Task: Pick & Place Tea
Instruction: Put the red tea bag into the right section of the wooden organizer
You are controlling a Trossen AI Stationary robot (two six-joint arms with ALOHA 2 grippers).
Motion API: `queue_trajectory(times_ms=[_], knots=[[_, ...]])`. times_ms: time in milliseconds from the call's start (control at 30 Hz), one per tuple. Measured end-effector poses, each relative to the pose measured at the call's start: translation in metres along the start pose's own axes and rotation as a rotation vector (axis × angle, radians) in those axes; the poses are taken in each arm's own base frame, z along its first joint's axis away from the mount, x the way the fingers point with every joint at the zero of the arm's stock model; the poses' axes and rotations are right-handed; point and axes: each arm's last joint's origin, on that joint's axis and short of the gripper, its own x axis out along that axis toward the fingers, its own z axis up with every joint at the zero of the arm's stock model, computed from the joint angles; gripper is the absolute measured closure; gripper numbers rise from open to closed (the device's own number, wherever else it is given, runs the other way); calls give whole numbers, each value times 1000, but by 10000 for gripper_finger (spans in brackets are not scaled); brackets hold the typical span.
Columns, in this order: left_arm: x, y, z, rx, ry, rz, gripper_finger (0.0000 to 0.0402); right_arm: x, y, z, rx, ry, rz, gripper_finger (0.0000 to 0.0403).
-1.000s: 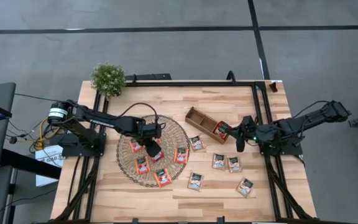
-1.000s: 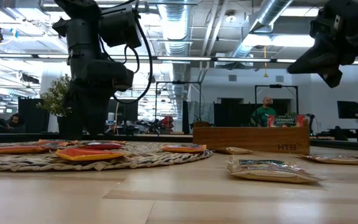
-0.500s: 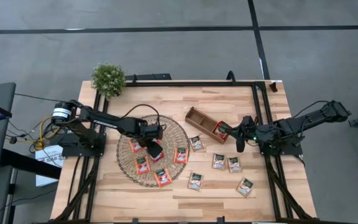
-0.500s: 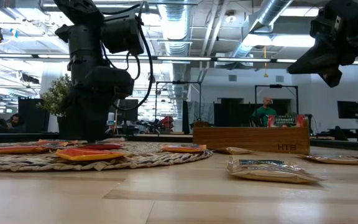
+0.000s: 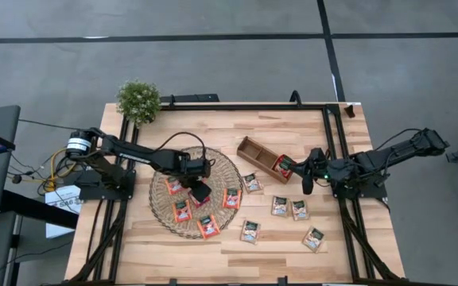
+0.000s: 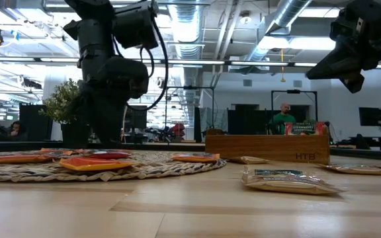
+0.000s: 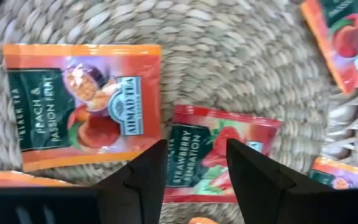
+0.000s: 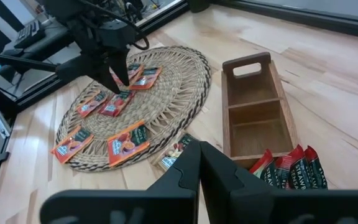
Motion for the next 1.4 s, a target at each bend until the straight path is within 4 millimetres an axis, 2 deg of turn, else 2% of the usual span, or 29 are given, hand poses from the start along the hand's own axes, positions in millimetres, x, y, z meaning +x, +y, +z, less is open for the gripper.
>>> queue_trajectory(times_ms=[300, 633, 867, 1067, 1200, 1400], knots=[[0, 2, -16, -3, 69, 105, 245, 0, 0, 0, -1, 0, 0, 403], [1, -3, -15, 5, 15, 93, 245, 0, 0, 0, -1, 0, 0, 403], [18, -3, -14, 1, 55, 111, 245, 0, 0, 1, 2, -5, 4, 403], [24, -4, -14, 4, 70, 111, 248, 0, 0, 1, 2, -4, 4, 403], [25, -3, -14, 12, 73, 110, 276, 0, 0, 0, 2, -4, 5, 403], [25, -4, -14, 34, 73, 104, 355, 0, 0, 0, 1, -4, 4, 403]])
